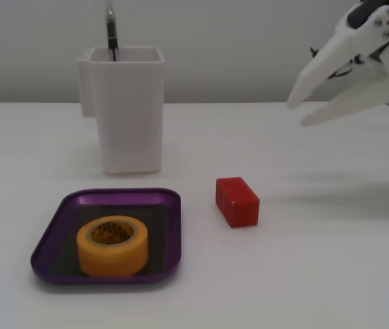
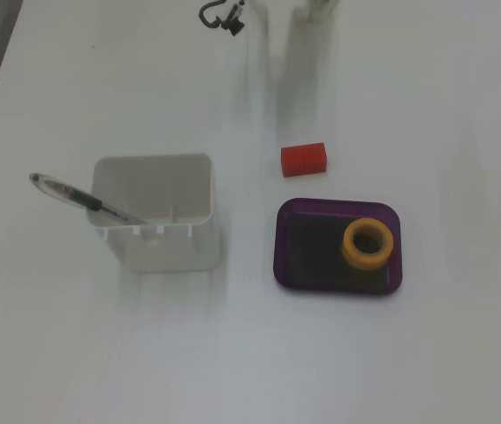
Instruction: Pick up the red cube and place it in the box.
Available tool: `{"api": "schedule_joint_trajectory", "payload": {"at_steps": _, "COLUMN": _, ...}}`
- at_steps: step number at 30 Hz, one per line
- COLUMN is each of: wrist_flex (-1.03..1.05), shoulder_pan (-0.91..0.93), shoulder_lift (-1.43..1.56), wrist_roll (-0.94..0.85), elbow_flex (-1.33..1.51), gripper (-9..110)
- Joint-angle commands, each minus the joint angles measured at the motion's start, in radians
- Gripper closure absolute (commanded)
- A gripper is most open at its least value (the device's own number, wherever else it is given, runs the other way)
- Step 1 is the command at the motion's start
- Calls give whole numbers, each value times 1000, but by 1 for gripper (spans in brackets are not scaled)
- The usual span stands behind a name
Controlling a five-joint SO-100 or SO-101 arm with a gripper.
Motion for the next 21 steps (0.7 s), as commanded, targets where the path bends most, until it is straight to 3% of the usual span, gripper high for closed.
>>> {"api": "schedule_joint_trajectory", "payload": {"at_steps": 1, "wrist_flex": -9, "shoulder_pan": -5, "shoulder_lift": -202, "wrist_roll": -8, "elbow_flex": -144, "gripper": 97}}
{"api": "schedule_joint_trajectory", "payload": {"at_steps": 8, "wrist_flex": 6, "shoulder_pan": -144, "shoulder_lift": -676, "wrist_roll": -6, "elbow_flex": -433, "gripper": 97}}
{"api": "schedule_joint_trajectory", "payload": {"at_steps": 12, "wrist_flex": -6, "shoulder_pan": -221, "shoulder_lift": -893, "wrist_roll": -2, "elbow_flex": -581, "gripper": 89}}
{"api": "schedule_joint_trajectory", "payload": {"at_steps": 15, "wrist_flex": -6, "shoulder_pan": -222, "shoulder_lift": -1048, "wrist_roll": -2, "elbow_flex": -669, "gripper": 83}}
{"api": "schedule_joint_trajectory", "payload": {"at_steps": 21, "wrist_flex": -8, "shoulder_pan": -218, "shoulder_lift": -1296, "wrist_roll": -2, "elbow_flex": -784, "gripper": 81}}
